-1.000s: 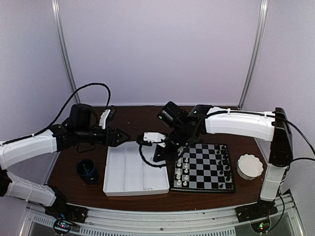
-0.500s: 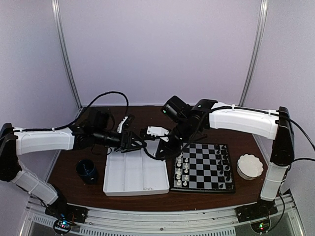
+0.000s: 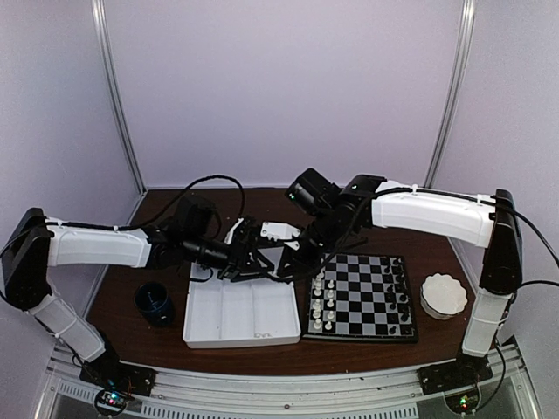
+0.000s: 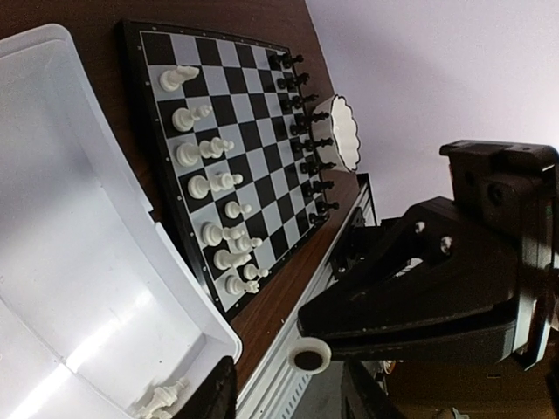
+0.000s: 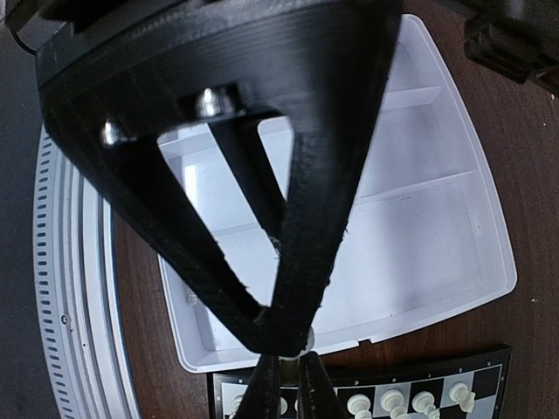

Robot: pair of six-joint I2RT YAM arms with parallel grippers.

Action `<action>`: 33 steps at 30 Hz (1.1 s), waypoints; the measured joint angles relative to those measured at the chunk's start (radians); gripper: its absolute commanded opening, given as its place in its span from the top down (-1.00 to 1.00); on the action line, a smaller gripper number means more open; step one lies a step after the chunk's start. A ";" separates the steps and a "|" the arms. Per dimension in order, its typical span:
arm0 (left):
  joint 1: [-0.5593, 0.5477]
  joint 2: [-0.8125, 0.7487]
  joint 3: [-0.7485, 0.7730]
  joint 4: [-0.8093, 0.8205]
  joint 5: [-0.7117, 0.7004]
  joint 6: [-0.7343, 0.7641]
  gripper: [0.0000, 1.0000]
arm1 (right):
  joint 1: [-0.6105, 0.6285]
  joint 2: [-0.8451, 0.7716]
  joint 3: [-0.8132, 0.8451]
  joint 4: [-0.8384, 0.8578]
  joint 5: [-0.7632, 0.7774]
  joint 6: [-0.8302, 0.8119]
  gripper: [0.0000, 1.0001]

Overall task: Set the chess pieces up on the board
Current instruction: Pass from the right arm to the left

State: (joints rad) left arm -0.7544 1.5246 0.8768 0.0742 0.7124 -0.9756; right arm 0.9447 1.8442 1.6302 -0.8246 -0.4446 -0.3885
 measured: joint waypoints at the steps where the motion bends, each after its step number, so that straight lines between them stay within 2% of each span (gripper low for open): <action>1: -0.004 0.007 0.003 0.003 0.004 -0.005 0.20 | 0.000 0.000 0.000 0.000 0.000 0.000 0.99; 33: -0.013 0.095 0.019 0.147 0.074 -0.129 0.61 | -0.002 0.000 0.000 -0.019 0.019 0.011 0.99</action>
State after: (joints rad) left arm -0.7677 1.6199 0.8955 0.2211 0.7860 -1.1049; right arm 0.9424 1.8439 1.6302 -0.8436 -0.4252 -0.3771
